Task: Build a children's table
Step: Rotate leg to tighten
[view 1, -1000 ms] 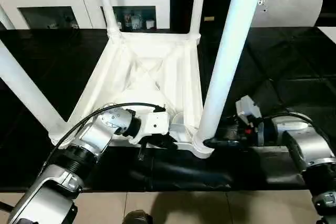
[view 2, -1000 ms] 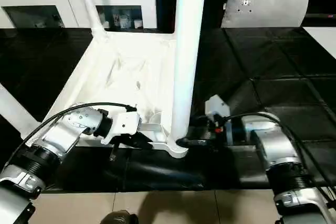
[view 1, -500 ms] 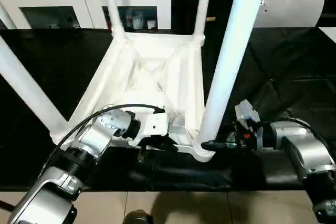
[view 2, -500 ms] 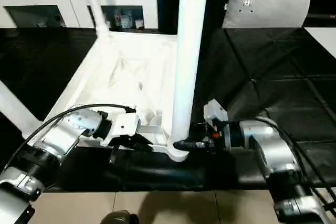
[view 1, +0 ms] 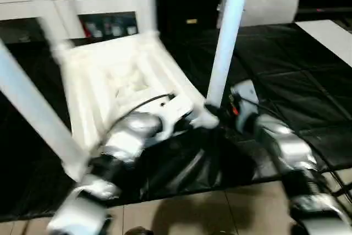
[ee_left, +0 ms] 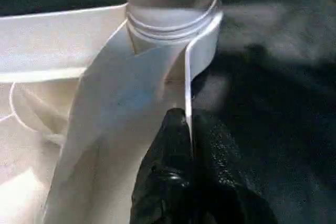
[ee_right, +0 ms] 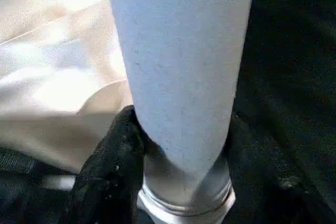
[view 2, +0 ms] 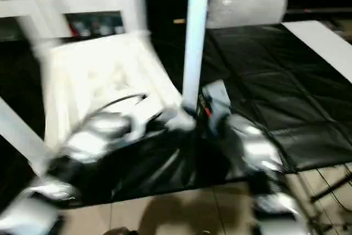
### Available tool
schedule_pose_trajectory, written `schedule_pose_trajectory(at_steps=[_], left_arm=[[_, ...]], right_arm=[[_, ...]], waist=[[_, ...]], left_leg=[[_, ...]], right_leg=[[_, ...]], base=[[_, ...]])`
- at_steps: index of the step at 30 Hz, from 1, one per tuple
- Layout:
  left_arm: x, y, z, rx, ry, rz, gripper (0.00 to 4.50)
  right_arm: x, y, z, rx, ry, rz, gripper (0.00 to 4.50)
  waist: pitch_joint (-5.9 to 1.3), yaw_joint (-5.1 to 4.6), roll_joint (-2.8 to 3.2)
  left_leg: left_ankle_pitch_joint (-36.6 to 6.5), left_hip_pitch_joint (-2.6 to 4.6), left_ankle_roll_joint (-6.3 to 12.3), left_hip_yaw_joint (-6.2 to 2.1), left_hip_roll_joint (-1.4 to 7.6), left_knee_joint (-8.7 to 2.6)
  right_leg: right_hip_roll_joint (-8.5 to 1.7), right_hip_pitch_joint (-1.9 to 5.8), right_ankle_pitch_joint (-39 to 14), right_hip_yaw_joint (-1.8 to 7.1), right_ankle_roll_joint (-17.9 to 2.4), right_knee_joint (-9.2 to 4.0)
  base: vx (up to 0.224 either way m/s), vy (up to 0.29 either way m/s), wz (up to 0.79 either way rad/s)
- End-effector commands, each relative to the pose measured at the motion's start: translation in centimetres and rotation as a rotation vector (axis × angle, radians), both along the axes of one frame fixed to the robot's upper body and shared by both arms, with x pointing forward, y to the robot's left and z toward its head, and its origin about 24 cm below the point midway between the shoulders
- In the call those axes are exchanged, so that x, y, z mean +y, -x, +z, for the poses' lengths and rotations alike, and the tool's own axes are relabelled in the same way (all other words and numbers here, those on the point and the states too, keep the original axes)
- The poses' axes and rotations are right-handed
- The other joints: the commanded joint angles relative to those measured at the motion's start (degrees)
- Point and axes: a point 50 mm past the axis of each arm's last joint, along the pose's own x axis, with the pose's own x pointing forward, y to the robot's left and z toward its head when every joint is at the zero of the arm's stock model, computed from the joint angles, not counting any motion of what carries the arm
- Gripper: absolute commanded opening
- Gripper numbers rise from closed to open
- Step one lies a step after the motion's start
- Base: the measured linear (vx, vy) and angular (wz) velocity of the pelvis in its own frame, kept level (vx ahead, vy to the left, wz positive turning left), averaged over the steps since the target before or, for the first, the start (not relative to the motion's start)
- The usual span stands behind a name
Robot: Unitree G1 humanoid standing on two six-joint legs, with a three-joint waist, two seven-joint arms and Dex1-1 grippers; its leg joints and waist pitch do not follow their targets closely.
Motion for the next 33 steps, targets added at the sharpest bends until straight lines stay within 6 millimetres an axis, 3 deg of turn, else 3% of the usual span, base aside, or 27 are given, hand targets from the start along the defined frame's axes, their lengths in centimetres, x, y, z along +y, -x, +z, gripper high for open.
schedule_pose_trajectory(at_steps=[1,2,4,6,8,12,13,20,24,26,28,33], left_arm=[[-2.7,0.1,1.6,-0.063,0.063,-0.042,0.00],[-3.0,0.2,1.7,-0.090,0.039,-0.054,0.00],[-3.0,0.4,1.6,-0.089,0.021,-0.056,0.00],[-2.8,0.4,1.4,-0.080,0.006,-0.051,0.00],[-2.4,0.5,1.1,-0.077,-0.012,-0.048,0.00],[-1.9,0.5,0.8,-0.069,-0.021,-0.049,0.00],[-1.4,0.5,0.6,-0.074,-0.030,-0.081,0.00],[0.8,0.6,-0.3,-0.064,-0.065,-0.172,0.00],[2.6,0.9,-0.7,-0.054,-0.091,-0.289,0.00],[2.8,1.0,-0.7,-0.046,-0.091,-0.301,0.00],[3.5,1.5,-0.6,-0.046,-0.118,-0.431,0.00],[4.5,1.9,-0.6,-0.033,-0.177,-0.564,0.00]], right_arm=[[1.9,0.5,-1.6,0.072,0.009,0.023,1.91],[2.2,0.5,-1.6,0.066,-0.019,0.016,2.47],[2.6,0.6,-1.6,0.063,-0.032,0.011,2.61],[2.7,0.7,-1.8,0.062,-0.043,0.002,2.83],[2.3,0.9,-1.8,0.041,-0.058,-0.003,3.03],[1.1,1.1,-1.4,-0.017,-0.044,0.017,3.39],[-0.1,1.2,-1.1,-0.052,-0.020,0.024,3.46],[-3.9,2.4,0.3,-0.138,0.030,0.212,3.93],[-5.9,3.6,1.1,-0.124,0.046,0.373,4.30],[-6.0,3.7,1.2,-0.122,0.038,0.389,4.30],[-6.5,4.2,1.6,-0.112,0.064,0.497,4.30],[-6.7,4.7,2.0,-0.101,0.104,0.642,4.30]], waist=[[-3.59,0.77,-1.29],[-3.73,0.88,-1.15],[-4.18,1.28,-0.89],[-4.19,1.49,-0.97],[-4.19,1.77,-0.68],[-4.01,1.91,-0.67],[-4.03,2.09,-0.47],[-4.29,2.88,-0.79],[-4.11,3.39,-0.79],[-4.09,3.41,-0.70],[-4.13,3.33,-0.66],[-4.24,3.97,-0.69]], left_leg=[[-12.7,0.39,1.88,-1.43,3.08,-4.38],[-11.2,0.17,2.39,-1.49,3.07,-4.32],[-6.0,-0.16,4.98,-1.33,2.91,-3.87],[-4.7,-0.21,6.07,-1.26,2.94,-3.80],[-5.9,-0.01,6.13,-1.21,3.09,-3.81],[-9.1,0.17,4.64,-1.28,3.32,-4.13],[-9.6,0.38,4.32,-1.25,3.44,-4.11],[-6.9,-0.17,6.89,-1.11,3.21,-3.48],[-9.3,-0.03,6.99,-1.17,3.28,-3.56],[-9.5,-0.01,6.59,-1.25,3.51,-3.73],[-10.5,0.03,6.05,-1.32,3.59,-3.80],[-9.7,0.10,6.32,-1.16,3.74,-3.60]], right_leg=[[-4.46,1.97,-17.2,3.30,-9.6,-5.65],[-4.43,2.25,-14.6,3.26,-10.1,-5.23],[-4.27,2.66,-5.5,3.18,-12.0,-4.25],[-4.31,2.76,-2.9,3.10,-12.9,-4.08],[-4.32,2.67,-3.8,3.05,-13.2,-4.17],[-4.30,2.61,-7.5,3.06,-12.6,-4.53],[-4.31,2.48,-7.7,3.14,-12.3,-4.66],[-4.34,2.98,-2.3,3.09,-13.2,-4.00],[-4.37,2.83,-7.8,3.00,-12.1,-4.62],[-4.30,2.68,-8.2,3.04,-12.1,-4.46],[-4.36,2.59,-9.2,2.95,-12.3,-4.49],[-4.38,2.34,-8.3,3.00,-12.8,-4.19]], base=[[0.000,0.000,0.00],[0.061,-0.009,0.04],[0.069,-0.016,0.02],[0.000,0.000,0.00],[0.000,0.000,0.00],[0.000,0.000,0.00],[0.000,0.000,0.00],[0.000,0.000,0.00],[0.000,0.000,0.00],[0.000,0.000,0.00],[0.000,0.000,0.00],[0.000,0.000,0.00]])
